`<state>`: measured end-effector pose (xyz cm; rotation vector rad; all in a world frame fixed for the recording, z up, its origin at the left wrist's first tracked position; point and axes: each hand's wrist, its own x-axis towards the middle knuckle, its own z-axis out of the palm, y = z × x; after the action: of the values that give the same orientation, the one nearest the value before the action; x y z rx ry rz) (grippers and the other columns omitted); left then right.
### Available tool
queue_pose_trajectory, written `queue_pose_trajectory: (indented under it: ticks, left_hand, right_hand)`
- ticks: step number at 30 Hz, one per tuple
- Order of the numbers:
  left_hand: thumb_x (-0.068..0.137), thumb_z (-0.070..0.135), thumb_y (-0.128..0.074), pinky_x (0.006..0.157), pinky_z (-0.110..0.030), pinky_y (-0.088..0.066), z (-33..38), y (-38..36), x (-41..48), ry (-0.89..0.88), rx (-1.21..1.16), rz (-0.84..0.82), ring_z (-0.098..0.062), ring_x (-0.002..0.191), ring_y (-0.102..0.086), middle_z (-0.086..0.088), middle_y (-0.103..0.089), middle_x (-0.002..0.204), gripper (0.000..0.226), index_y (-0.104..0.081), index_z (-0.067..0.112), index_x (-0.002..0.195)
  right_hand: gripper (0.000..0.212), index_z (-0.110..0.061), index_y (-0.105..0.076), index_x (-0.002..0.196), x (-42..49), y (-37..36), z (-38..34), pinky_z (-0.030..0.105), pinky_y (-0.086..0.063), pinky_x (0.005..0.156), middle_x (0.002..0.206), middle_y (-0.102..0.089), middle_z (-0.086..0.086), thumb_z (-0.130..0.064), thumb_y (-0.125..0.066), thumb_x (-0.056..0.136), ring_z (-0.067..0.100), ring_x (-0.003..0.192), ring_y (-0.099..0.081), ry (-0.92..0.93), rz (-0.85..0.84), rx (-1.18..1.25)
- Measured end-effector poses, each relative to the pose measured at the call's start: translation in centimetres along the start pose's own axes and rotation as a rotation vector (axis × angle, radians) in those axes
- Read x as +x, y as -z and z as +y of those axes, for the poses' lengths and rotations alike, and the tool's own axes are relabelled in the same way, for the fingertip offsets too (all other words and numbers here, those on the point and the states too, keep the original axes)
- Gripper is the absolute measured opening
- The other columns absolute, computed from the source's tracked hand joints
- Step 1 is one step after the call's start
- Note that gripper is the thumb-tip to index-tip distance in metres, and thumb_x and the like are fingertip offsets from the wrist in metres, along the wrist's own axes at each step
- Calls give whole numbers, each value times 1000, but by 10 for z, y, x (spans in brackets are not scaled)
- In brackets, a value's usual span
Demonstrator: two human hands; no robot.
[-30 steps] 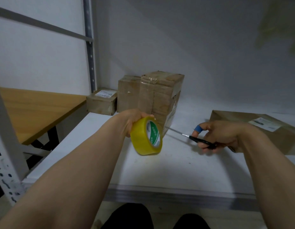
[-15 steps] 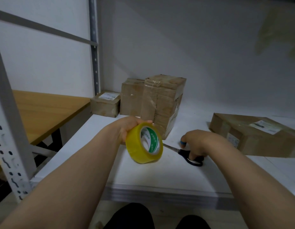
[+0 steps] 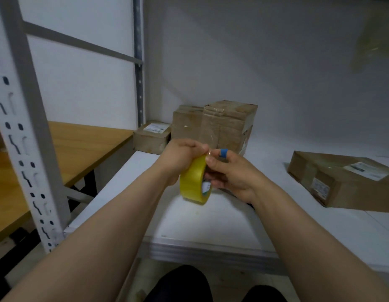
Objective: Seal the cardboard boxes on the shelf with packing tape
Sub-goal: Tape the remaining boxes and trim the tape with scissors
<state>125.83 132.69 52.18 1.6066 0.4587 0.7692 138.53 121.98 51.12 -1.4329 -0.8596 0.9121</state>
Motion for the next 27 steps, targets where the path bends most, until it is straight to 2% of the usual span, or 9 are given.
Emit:
queue_pose_trajectory:
  ticks: [2,4,7,10,13,15,21,24,27]
  left_hand:
    - [96,15,-66,66,-25,-58,-1,3,-3,-90,71,2,-11,73,-70,-3,-75,83,13,-77,8,92]
    - [94,22,-69,70,-30,-56,-1,6,-6,-149,199,7,-9,75,-69,1,-75,81,13,-78,16,86]
    - [92,46,-65,79,-38,-55,-1,9,-9,-281,718,49,-11,92,-67,11,-74,99,22,-79,30,96]
    - [93,45,-56,65,-33,-51,2,9,-17,-722,1215,150,-16,89,-66,14,-70,106,27,-79,31,96]
    - [91,33,-62,53,-32,-47,-4,5,-23,-1171,1211,138,-23,77,-63,4,-69,96,22,-78,20,85]
    - [92,30,-64,53,-34,-46,-12,3,-25,-1238,1159,176,-24,74,-59,-1,-66,95,19,-77,18,86]
    - [88,41,-68,49,-26,-42,-24,-13,-35,-1054,1072,406,-19,73,-54,-5,-55,96,22,-75,20,92]
    - [82,72,-62,67,-37,-52,-11,-14,-44,-451,935,433,-19,87,-59,1,-52,109,65,-51,19,118]
    - [69,78,-68,87,-44,-55,5,-10,-51,86,418,29,-21,93,-68,1,-65,106,95,-35,20,137]
  right_hand:
    - [37,-14,-60,125,0,-4,-2,32,-58,73,103,-71,12,-16,-72,89,23,90,-67,3,-93,103]
    - [35,-13,-59,127,-3,-4,-6,29,-56,65,99,-68,13,-5,-65,93,25,87,-64,-9,-139,60]
    - [36,-20,-60,121,-9,-2,-12,23,-46,53,94,-71,8,-2,-61,91,20,82,-67,-56,-145,-98]
    - [31,-24,-64,112,-16,7,-15,21,-36,52,79,-69,-1,-2,-57,91,9,63,-63,-100,-214,-164]
    - [35,-27,-64,114,-23,18,-15,19,-39,50,78,-67,-1,-3,-57,90,9,62,-62,-142,-284,-145]
    - [35,-27,-62,114,-26,22,-14,20,-36,50,76,-66,-1,-2,-58,89,9,58,-61,-156,-292,-129]
    - [28,-28,-67,97,-27,17,-15,24,-43,56,78,-63,0,-8,-68,78,10,66,-56,-150,-202,-106]
    - [20,-23,-67,93,-32,18,-21,23,-47,61,83,-67,0,-5,-72,86,12,76,-60,-96,-66,-153]
    - [14,-17,-66,90,-37,21,-25,23,-52,60,81,-69,-1,-7,-74,87,8,70,-65,22,73,-160]
